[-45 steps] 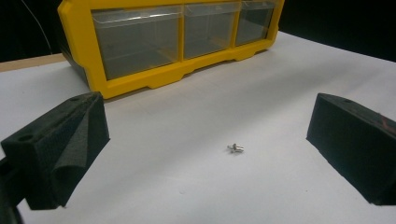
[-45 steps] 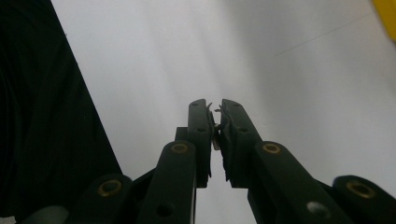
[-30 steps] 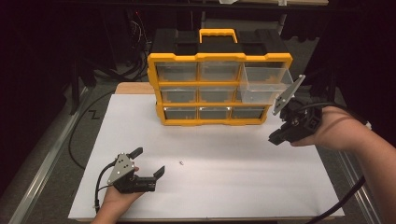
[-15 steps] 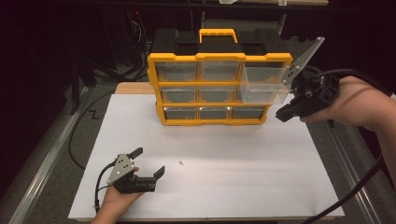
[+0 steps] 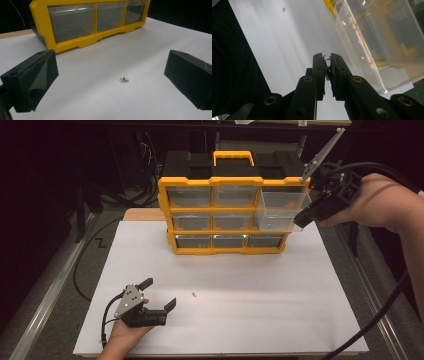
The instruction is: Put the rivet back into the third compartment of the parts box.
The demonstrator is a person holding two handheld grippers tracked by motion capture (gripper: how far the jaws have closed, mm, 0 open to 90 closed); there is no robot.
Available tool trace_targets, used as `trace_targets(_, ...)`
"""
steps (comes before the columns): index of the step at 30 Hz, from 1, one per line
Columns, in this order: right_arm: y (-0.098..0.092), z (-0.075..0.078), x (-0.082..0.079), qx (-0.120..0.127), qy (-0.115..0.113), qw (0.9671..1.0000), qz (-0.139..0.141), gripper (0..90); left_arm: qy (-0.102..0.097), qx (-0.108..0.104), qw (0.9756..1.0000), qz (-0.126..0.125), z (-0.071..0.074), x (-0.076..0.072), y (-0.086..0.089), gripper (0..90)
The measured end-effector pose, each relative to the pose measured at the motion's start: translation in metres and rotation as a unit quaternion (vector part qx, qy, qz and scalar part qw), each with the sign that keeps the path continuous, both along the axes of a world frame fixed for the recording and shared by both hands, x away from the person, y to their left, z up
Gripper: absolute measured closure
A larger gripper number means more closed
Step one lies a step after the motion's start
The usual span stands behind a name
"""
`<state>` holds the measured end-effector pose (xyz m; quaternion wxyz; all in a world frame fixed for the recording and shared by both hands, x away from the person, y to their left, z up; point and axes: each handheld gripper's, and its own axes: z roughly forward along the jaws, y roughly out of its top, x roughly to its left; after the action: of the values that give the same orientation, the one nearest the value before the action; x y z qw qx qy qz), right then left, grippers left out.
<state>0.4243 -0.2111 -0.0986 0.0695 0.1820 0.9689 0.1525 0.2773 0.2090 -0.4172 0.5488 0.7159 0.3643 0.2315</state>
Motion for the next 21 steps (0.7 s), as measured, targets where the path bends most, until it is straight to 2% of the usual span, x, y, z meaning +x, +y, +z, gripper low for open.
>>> trace_targets(9,0.014,0.003,0.022,0.008,-0.007,0.9999,-0.004,84.0,0.000,0.001,1.0000,0.000,0.000,0.000,0.001,0.4)
trace_targets(21,0.025,0.010,0.048,0.000,-0.022,0.9996,-0.018,84.0,0.001,-0.001,1.0000,0.001,0.000,0.000,0.002,0.4)
